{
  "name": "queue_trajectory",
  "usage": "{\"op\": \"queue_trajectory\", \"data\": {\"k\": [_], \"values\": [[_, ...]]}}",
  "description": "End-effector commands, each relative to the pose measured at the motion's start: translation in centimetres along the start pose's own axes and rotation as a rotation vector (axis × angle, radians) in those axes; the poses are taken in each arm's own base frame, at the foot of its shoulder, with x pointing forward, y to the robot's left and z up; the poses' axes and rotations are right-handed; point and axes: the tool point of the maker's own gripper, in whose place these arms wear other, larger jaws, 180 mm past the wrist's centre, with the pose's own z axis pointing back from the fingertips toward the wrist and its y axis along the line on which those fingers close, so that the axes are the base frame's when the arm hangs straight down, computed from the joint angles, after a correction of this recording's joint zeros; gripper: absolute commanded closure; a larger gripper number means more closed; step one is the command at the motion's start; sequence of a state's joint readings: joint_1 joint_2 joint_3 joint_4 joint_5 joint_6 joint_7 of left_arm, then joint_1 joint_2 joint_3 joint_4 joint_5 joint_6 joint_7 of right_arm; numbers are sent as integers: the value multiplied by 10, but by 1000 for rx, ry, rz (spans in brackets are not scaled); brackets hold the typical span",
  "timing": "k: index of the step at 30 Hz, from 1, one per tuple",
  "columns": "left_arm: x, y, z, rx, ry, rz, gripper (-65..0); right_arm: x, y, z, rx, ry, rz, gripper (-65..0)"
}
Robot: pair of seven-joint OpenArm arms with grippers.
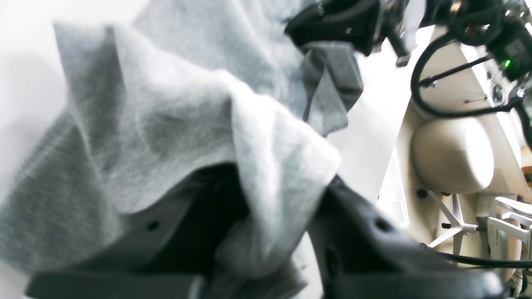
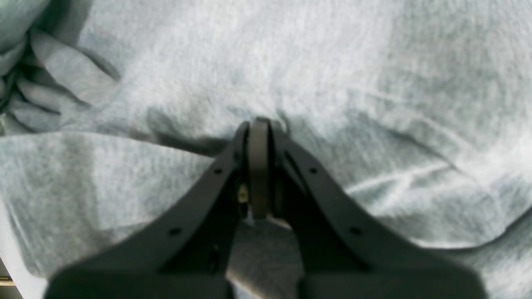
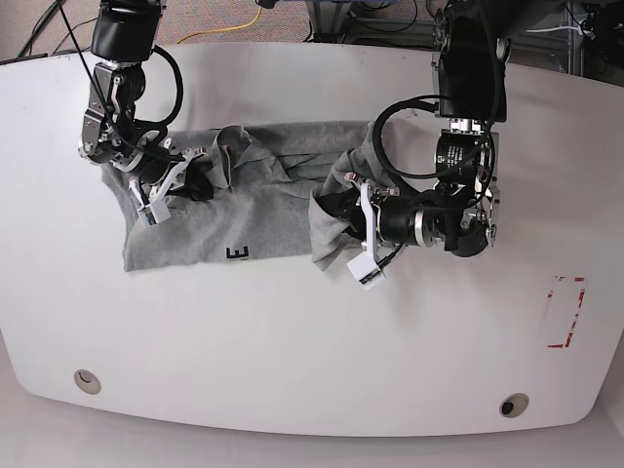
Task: Layout the t-shirt on the table in an organized manner, then fold the t-shirt properly
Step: 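Lift the grasped shirt end with the left gripper and fold it toward the right gripper, then lower the folded end onto the shirt middle with the left gripper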
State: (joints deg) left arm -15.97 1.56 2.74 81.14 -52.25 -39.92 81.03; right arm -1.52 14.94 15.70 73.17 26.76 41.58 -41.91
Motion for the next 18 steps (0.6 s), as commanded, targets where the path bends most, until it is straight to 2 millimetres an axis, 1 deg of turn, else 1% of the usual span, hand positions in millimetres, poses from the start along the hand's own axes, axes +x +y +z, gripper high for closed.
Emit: {"op": "queue_trajectory", "data": {"k": [1, 5, 8, 14, 16, 18], "values": [[23, -9, -3, -33, -60, -24, -83, -64, -15, 6, -84, 290, 33, -16], [33, -10, -5, -31, -67, -40, -86, -64, -15, 6, -83, 289, 33, -16], [38, -13, -11, -25, -63, -50, -86, -64, -15, 5, -82, 290, 34, -16], [49, -28, -25, -51, -73, -64, -94, -64, -14, 5, -81, 290, 33, -16], [53, -30, -25, -54, -69, -82, -129, -64, -14, 5, -82, 291, 34, -16], [59, -32, -26, -56, -67, -102, -187, -64, -14, 5, -83, 292, 34, -17]]}}
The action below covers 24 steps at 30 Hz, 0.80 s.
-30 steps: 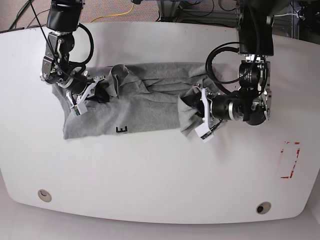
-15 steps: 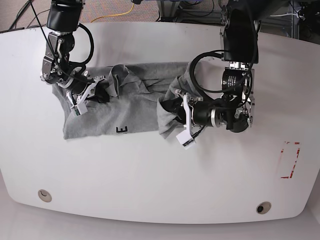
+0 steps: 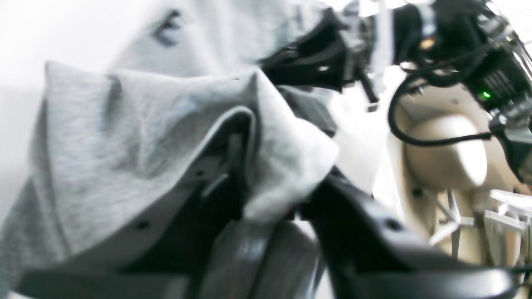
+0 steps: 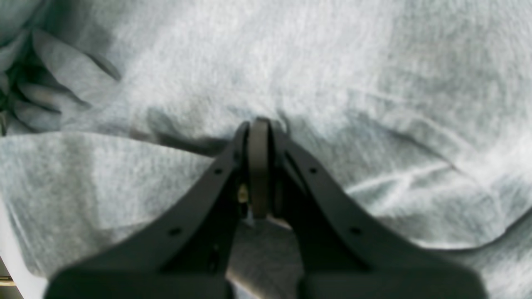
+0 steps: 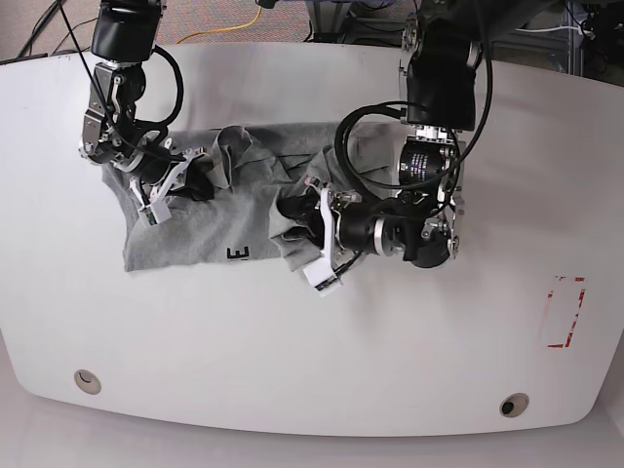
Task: Layout the t-shirt on the table in an organized manner, then fold the t-shirt properly
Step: 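Lower the folded end onto the shirt middle with the left gripper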
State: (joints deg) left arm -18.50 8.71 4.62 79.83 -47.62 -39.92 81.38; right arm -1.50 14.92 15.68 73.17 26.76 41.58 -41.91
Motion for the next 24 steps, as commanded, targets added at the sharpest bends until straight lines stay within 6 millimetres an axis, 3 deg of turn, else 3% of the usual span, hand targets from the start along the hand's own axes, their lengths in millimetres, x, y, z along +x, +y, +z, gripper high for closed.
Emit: {"op": "queue_trajectory", "data": {"k": [1, 3, 7, 16, 24], "values": [[31, -4, 7, -7, -70, -54, -204, -65, -14, 5, -83, 292, 34, -17], [36, -5, 8, -9, -75, -67, -281, -65, -14, 5, -82, 293, 35, -17], [48, -10, 11, -29, -103, -86, -353, -65, -14, 5, -82, 293, 35, -17], [81, -20, 24, -75, -183, -134, -356, -65, -14, 5, -83, 295, 35, -17], [85, -3, 43, -32, -225, -109, -356, -66, -5, -1, -65, 289, 25, -17]]}}
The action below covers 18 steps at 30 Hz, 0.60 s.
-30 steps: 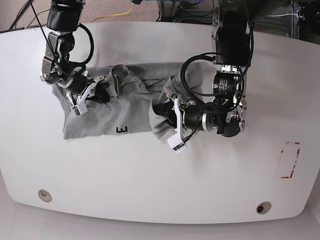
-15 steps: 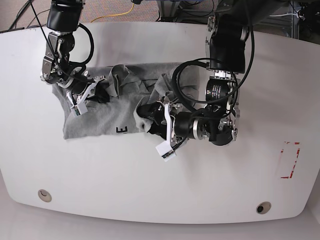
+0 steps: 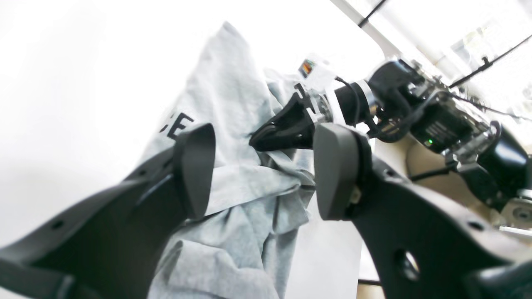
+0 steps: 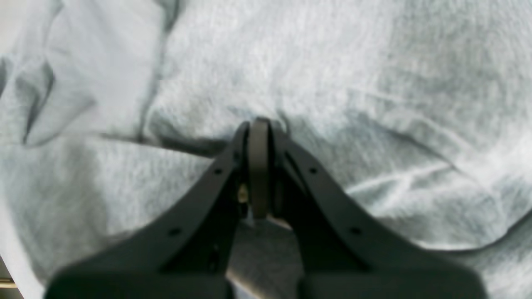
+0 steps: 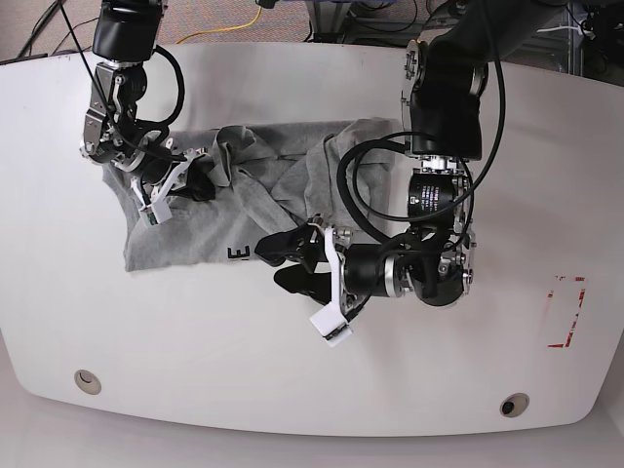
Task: Layout the t-shirt on the table in an organized manner, then fold the t-shirt properly
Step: 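Lower the folded end onto the shirt middle with the left gripper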
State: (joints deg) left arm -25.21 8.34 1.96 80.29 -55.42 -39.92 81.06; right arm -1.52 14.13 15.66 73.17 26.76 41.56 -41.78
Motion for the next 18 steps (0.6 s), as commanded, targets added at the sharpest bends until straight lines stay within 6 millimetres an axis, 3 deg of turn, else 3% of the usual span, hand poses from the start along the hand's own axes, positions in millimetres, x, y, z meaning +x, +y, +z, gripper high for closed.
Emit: {"op": "queue_trajectory", "data": {"k": [1, 10, 18], "values": [[21, 1, 12, 5, -60, -33, -356, -66, -10, 3, -75, 294, 31, -17], [0, 24, 39, 70, -17, -16, -356, -66, -9, 2, -72, 293, 30, -17], [-54, 44, 65, 138, 75, 59, -357, -65, -9, 2, -72, 292, 30, -17]]}}
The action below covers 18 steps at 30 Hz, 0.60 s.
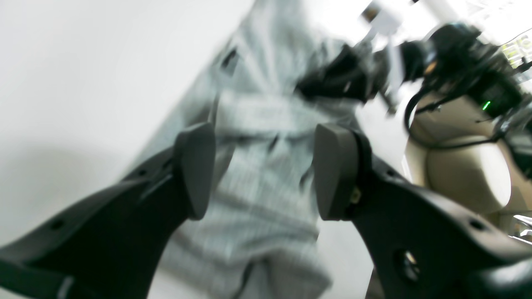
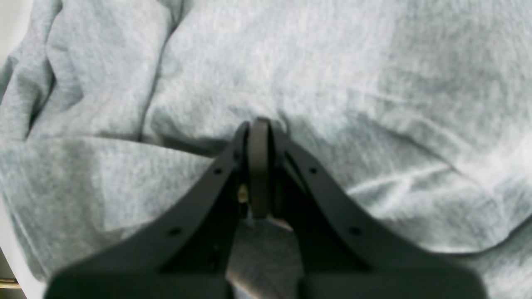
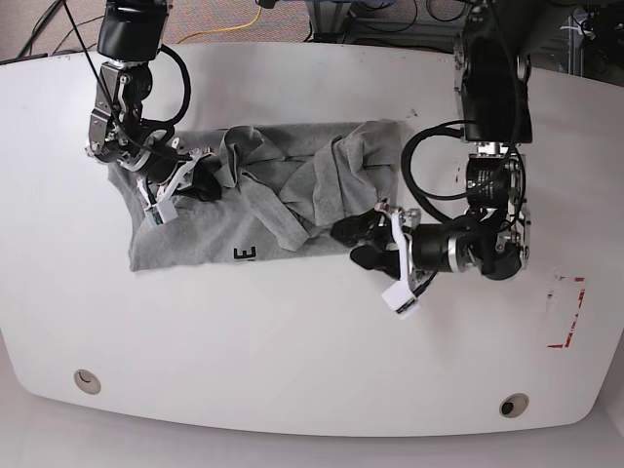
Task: Layout the t-shirt on the table in an organized manner, then fold the t-shirt properly
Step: 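Lower the folded end onto the shirt middle with the left gripper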
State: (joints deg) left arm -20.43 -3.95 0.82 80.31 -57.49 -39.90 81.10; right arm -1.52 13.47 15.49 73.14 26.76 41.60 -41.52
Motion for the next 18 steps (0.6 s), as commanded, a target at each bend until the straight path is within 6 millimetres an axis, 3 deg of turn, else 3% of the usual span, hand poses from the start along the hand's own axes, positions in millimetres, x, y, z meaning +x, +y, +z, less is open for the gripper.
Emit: {"op": "queue_trajectory", "data": {"k": [1, 7, 18], "values": [[5, 1, 8, 4, -28, -14, -357, -65, -15, 5, -84, 298, 34, -17], [-32, 8, 14, 25, 31, 39, -357, -61, -15, 4, -84, 290, 36, -17], [-55, 14, 8, 59, 82, 75, -357, -62, -9, 1, -73, 286, 29, -17]]}}
